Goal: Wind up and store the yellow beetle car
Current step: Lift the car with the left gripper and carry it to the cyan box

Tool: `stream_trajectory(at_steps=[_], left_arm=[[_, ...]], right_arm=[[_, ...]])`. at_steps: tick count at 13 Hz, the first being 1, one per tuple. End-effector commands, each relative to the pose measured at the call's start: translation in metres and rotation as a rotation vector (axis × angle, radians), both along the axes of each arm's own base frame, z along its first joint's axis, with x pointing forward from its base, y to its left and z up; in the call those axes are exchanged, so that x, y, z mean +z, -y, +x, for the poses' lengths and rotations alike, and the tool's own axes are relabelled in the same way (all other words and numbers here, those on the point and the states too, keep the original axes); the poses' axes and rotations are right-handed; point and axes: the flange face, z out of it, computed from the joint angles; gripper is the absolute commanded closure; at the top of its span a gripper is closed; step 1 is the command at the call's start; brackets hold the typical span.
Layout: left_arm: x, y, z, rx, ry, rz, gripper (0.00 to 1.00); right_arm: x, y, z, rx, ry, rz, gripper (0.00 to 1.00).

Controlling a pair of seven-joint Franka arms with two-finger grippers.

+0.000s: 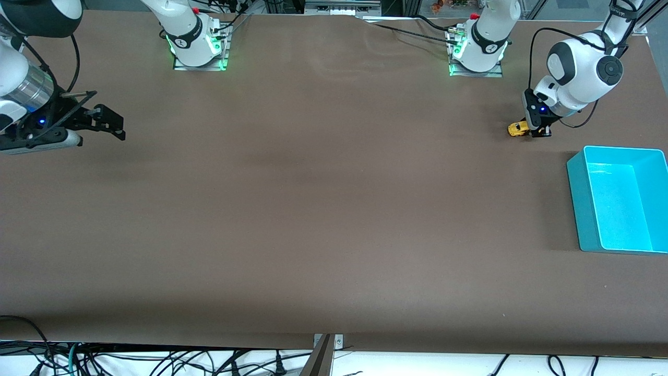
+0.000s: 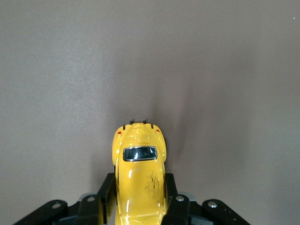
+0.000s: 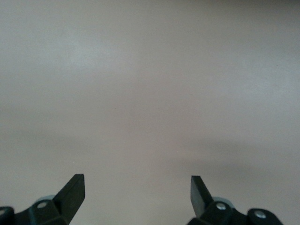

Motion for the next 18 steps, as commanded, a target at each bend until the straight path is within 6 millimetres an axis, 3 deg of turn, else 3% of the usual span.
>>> stream_trajectory(at_steps=[1, 4, 6, 11, 14, 16, 18], left_arm=[[0.014, 0.002, -0.009, -0.034, 0.04, 0.018, 0.96], [0.037, -0.003, 0.011, -0.043, -0.004, 0.006, 0.95], [0.059, -0.005, 0.035, -0.065, 0.002, 0.012, 0.95], [0.145, 0.005, 0.121, -0.15, 0.007, 0.03, 0.95], [0.184, 0.0, 0.154, -0.21, 0.003, 0.027, 0.94], [0.189, -0.03, 0.164, -0.237, 0.012, 0.025, 0.94], [0.18, -0.058, 0.176, -0.28, 0.004, 0.022, 0.94]], right_arm=[[0.006, 0.004, 0.004, -0.009, 0.011, -0.004, 0.0], [0.0, 0.002, 0.017, 0.031, 0.045, 0.001, 0.0], [-0.005, 0.001, 0.017, 0.033, 0.032, 0.001, 0.0], [0.01, 0.011, 0.01, 0.02, 0.041, -0.003, 0.0], [0.017, 0.015, 0.013, 0.005, 0.067, -0.005, 0.0], [0.019, 0.013, 0.017, 0.006, 0.1, -0.011, 0.0], [0.02, 0.013, 0.016, 0.01, 0.096, -0.011, 0.0]])
